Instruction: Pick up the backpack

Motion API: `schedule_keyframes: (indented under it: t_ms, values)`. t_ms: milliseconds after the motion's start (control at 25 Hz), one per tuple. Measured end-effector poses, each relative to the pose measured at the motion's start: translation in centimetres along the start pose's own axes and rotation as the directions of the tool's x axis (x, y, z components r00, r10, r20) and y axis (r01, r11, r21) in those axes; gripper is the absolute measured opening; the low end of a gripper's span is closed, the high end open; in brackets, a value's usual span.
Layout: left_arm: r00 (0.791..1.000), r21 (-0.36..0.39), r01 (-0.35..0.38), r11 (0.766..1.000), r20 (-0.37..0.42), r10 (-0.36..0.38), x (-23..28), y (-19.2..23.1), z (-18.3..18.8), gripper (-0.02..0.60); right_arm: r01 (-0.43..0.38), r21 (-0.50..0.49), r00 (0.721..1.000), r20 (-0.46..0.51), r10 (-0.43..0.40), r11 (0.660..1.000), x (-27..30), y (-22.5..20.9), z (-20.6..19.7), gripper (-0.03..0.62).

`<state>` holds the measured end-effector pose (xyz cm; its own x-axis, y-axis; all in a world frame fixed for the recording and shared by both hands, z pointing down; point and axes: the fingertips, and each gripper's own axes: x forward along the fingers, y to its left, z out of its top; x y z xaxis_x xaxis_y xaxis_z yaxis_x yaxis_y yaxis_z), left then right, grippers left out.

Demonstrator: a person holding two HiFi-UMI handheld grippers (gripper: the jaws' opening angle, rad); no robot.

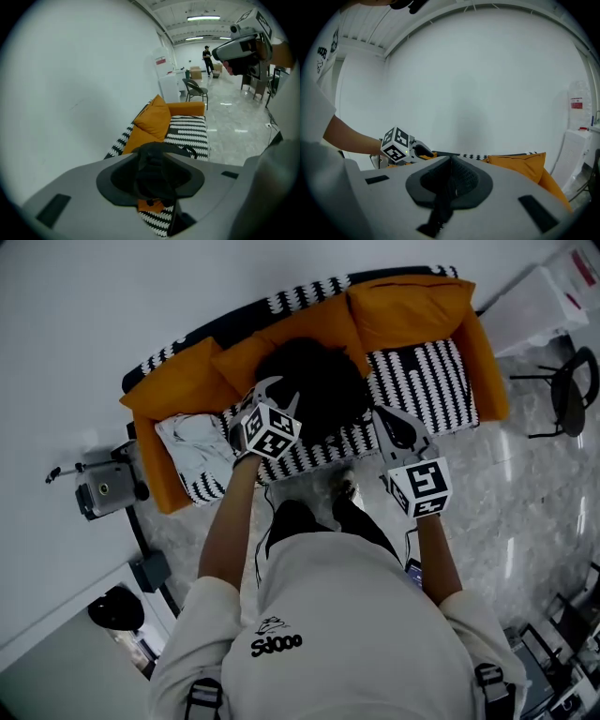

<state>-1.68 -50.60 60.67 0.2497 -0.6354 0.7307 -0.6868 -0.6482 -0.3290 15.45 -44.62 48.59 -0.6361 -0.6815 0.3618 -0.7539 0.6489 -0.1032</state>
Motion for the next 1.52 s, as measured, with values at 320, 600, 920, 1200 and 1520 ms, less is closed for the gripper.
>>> schedule_keyframes:
  t_ms: [320, 600, 920, 1200, 1520]
  values:
    - [0.991, 0.081, 0.137, 0.987, -0.020, -0.136, 3.8, 1.2, -2.7, 0.176, 0.059, 0.031, 0.998, -0.041, -0.058, 0.998, 2.9, 1.5, -1.0, 0.034]
    - [0.967, 0.202, 0.249, 0.947, -0.003, -0.254, 6.2, 1.9, -3.7, 0.196, 0.153, 0.083, 0.986, -0.074, -0.147, 0.985, 5.2, 4.0, -1.5, 0.034]
    - [0.969, 0.438, 0.242, 0.866, -0.063, -0.239, 8.5, 2.6, -5.5, 0.202, 0.194, 0.111, 0.977, -0.106, -0.183, 0.975, 7.4, 7.2, -2.2, 0.034]
    - [0.989, 0.460, 0.144, 0.876, -0.043, -0.140, 10.8, 3.5, -6.1, 0.202, 0.224, 0.140, 0.972, -0.109, -0.210, 0.964, 8.0, 7.2, -2.9, 0.034]
    - [0.994, 0.510, 0.103, 0.854, -0.019, -0.109, 12.1, 2.9, -5.8, 0.146, 0.247, 0.167, 0.965, -0.132, -0.227, 0.954, 7.6, 6.4, -4.7, 0.034]
